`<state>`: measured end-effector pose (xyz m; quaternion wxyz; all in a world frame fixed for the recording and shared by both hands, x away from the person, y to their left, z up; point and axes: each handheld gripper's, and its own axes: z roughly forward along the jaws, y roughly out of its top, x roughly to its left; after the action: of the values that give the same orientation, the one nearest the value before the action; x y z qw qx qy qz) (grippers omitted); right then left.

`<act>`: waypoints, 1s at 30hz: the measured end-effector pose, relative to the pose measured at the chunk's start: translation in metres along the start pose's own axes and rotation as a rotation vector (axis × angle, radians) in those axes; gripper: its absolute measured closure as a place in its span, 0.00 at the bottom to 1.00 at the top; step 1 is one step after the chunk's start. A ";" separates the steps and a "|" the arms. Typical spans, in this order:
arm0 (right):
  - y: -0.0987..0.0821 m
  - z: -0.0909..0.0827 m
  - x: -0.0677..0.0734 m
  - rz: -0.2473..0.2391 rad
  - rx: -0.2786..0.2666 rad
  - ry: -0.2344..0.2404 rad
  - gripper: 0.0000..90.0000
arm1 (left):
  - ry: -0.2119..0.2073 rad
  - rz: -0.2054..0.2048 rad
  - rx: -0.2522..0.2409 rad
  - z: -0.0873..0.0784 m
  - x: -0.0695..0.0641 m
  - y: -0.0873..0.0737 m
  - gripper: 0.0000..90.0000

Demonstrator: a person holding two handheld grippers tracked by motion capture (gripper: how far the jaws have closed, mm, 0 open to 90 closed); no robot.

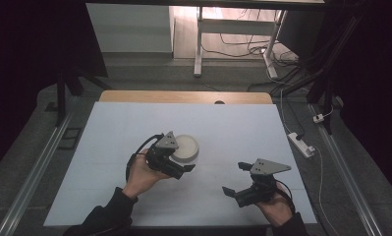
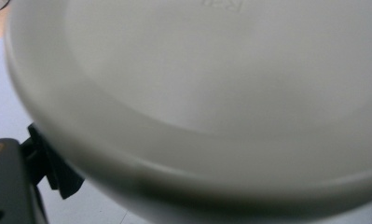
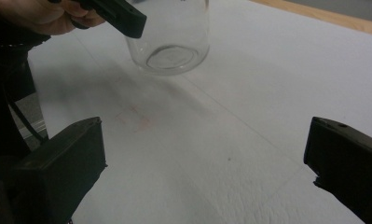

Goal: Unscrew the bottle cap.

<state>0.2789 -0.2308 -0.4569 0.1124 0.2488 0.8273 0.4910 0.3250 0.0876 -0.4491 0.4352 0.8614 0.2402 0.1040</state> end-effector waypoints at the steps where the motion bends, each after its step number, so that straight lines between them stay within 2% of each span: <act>1: 0.002 0.002 0.000 -0.009 -0.001 0.001 0.00 | 0.000 0.001 0.000 0.000 0.000 0.000 0.08; 5: 0.009 0.007 -0.001 -0.012 -0.006 0.005 0.00 | -0.002 0.002 0.004 0.000 -0.001 0.000 0.08; 9: 0.016 0.013 0.000 0.023 -0.025 0.034 0.00 | -0.001 0.003 0.005 0.000 0.000 -0.001 0.08; 11: 0.019 0.016 0.000 0.030 -0.015 0.041 0.00 | -0.001 0.006 0.008 0.000 0.000 -0.001 0.08; 20: 0.036 0.030 0.001 0.004 0.001 0.016 0.00 | -0.011 0.009 0.010 0.002 -0.002 -0.001 0.08; 24: 0.043 0.035 0.001 0.012 -0.015 0.037 0.00 | -0.016 0.014 0.013 0.003 -0.003 -0.001 0.08; 30: 0.055 0.042 0.005 -0.013 -0.021 0.055 0.00 | -0.023 0.017 0.016 0.004 -0.004 -0.001 0.08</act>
<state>0.3090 -0.1752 -0.4298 0.0953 0.2287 0.8264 0.5056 0.3229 0.0836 -0.4518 0.4301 0.8680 0.2290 0.0959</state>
